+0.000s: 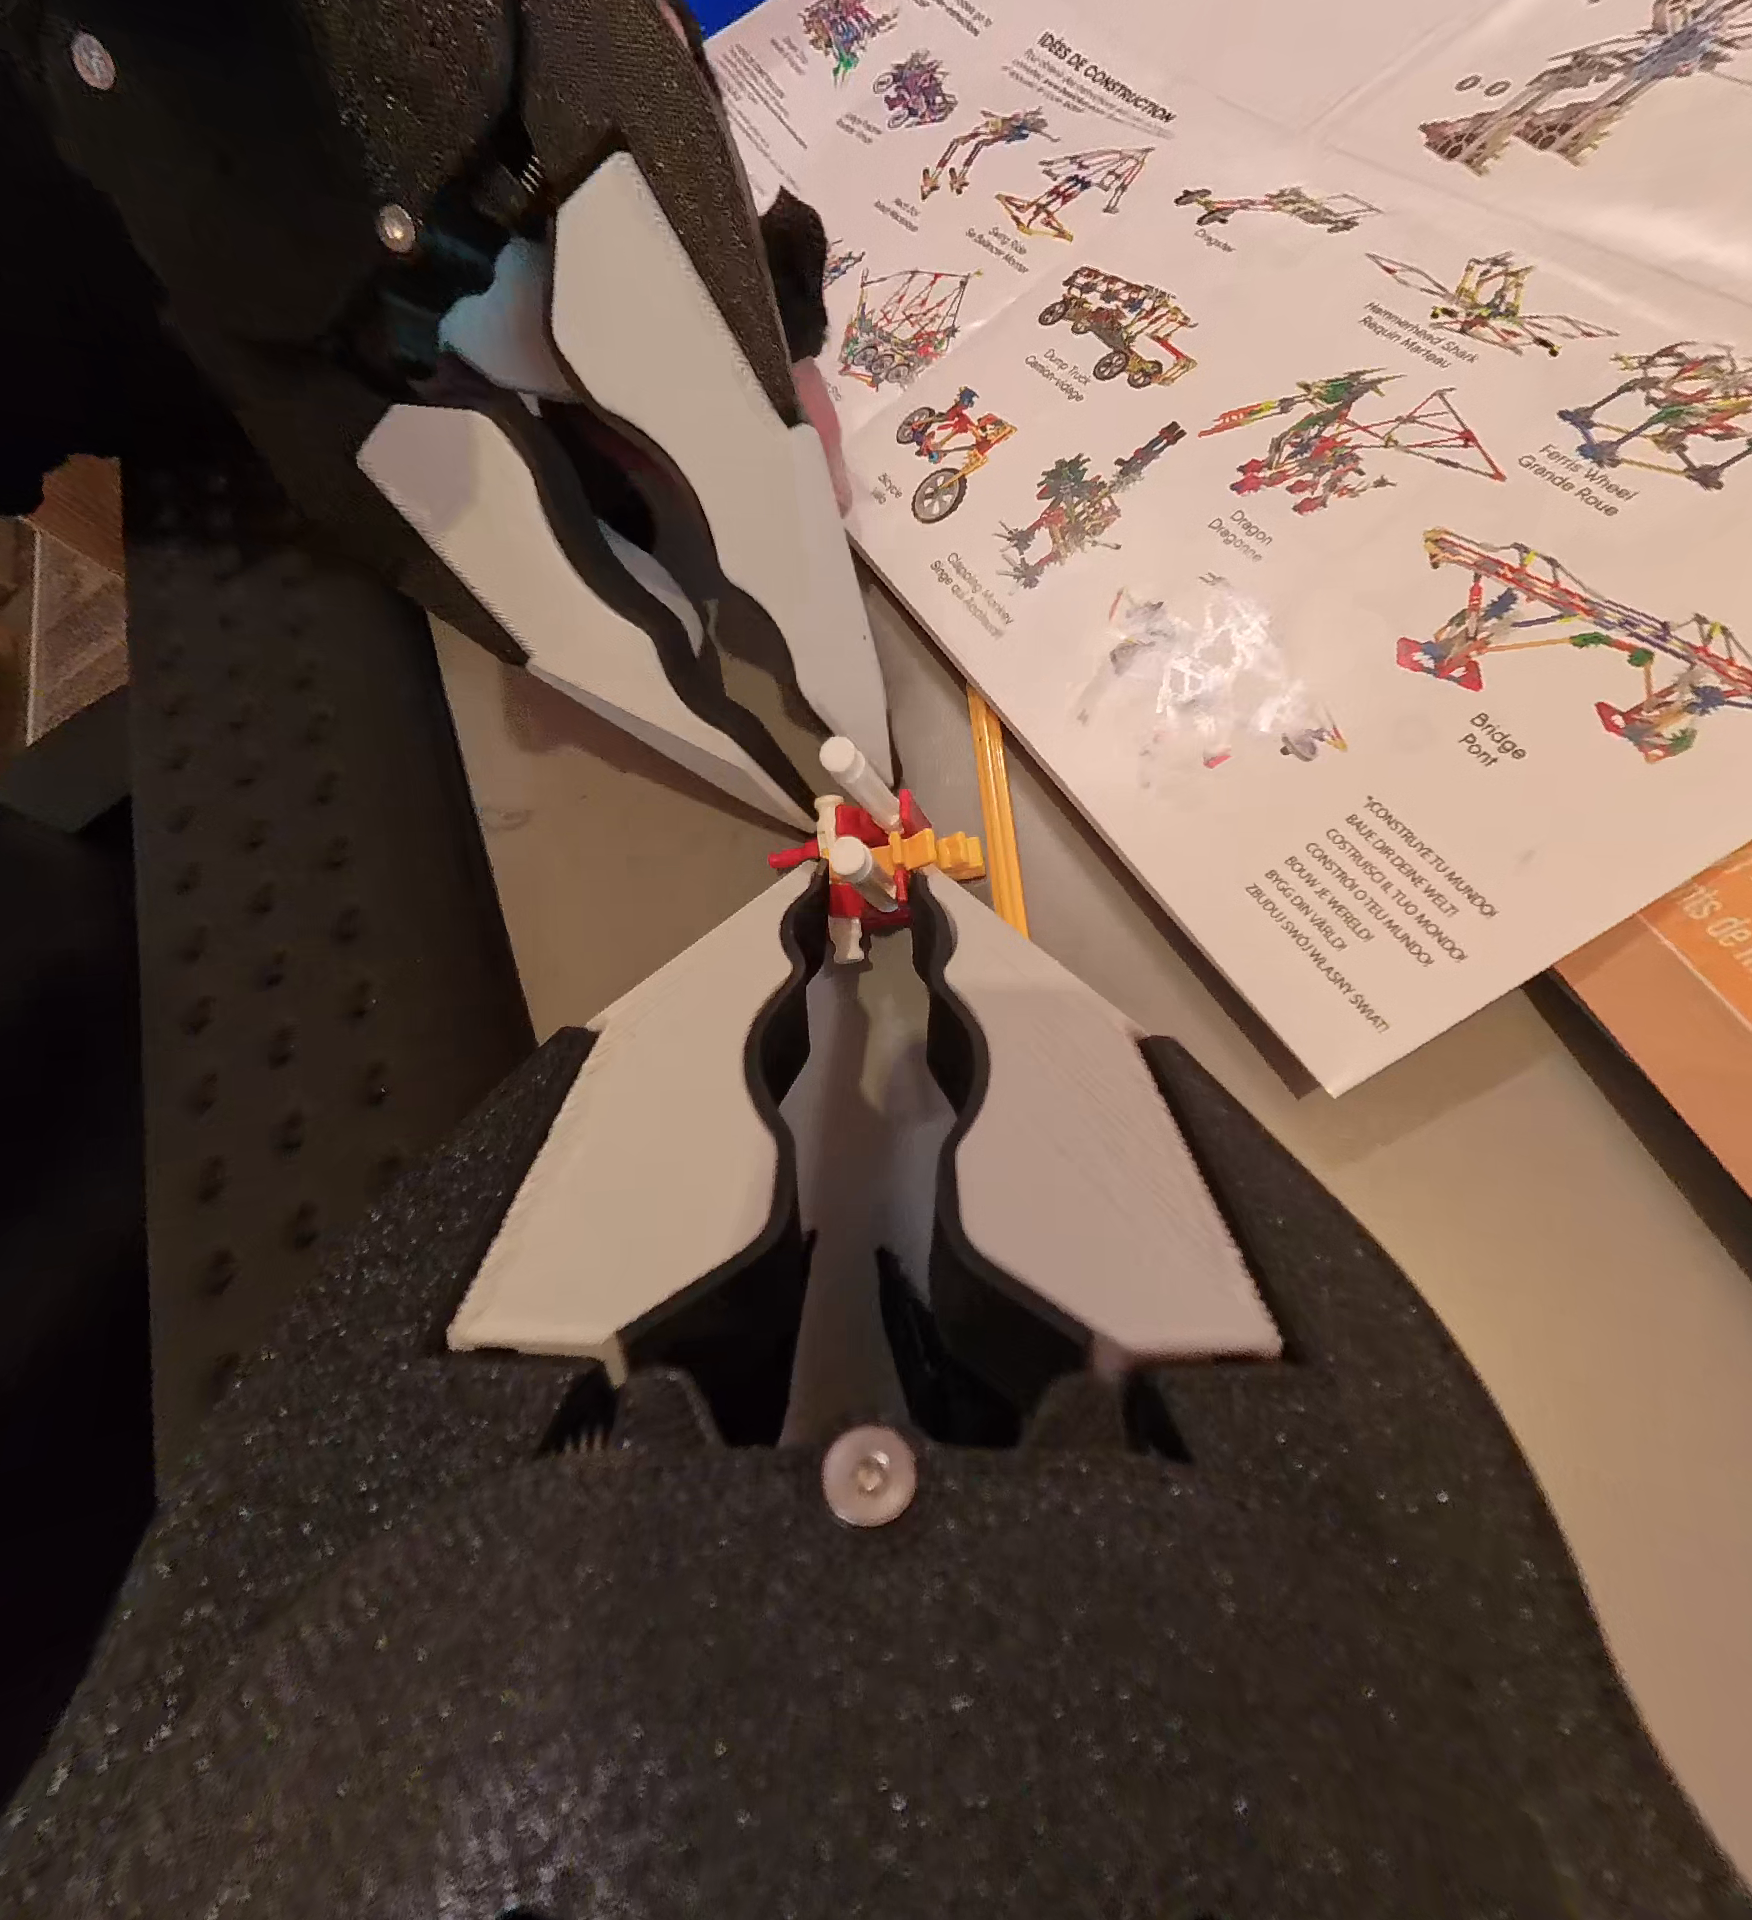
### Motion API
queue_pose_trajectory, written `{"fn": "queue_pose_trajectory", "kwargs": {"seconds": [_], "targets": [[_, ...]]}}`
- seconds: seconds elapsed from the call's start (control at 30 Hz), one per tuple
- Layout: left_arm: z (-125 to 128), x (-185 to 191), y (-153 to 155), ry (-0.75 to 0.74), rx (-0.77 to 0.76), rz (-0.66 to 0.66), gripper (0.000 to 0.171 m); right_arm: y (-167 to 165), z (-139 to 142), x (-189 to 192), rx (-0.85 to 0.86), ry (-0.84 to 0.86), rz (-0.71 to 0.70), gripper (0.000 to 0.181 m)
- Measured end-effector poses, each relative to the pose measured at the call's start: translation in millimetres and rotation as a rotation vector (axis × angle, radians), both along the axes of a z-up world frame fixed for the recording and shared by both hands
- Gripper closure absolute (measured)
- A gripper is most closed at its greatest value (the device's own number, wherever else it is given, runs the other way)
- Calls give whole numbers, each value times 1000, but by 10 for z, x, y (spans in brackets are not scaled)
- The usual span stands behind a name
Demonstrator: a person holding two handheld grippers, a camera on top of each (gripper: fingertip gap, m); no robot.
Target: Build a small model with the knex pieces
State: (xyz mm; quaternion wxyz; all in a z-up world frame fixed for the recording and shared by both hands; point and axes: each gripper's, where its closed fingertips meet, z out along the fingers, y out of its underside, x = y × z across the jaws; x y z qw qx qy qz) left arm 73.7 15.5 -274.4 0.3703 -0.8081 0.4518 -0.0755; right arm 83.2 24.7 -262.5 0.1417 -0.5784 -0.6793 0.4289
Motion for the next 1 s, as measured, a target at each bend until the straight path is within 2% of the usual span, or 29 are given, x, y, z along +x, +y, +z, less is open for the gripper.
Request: {"fn": "queue_pose_trajectory", "kwargs": {"seconds": [0.13,0.2,0.53,0.7,0.8,1.0], "targets": [[1,22,19,-6,9,-35,163,13,1,1,2,1,-4,166],[-15,66,-1,-23,0,-55,171,22,3,2,4,4,-9,166],[-11,74,42,-21,28,-55,167,31,6,28,25,18,-1,166],[-12,75,61,16,54,-57,166,46,9,32,-33,-4,-7,166],[13,54,70,-28,34,-36,162,47,14,29,-52,-7,-8,166],[-6,86,78,-45,20,-43,166,68,11,24,-174,-63,-15,167]]}}
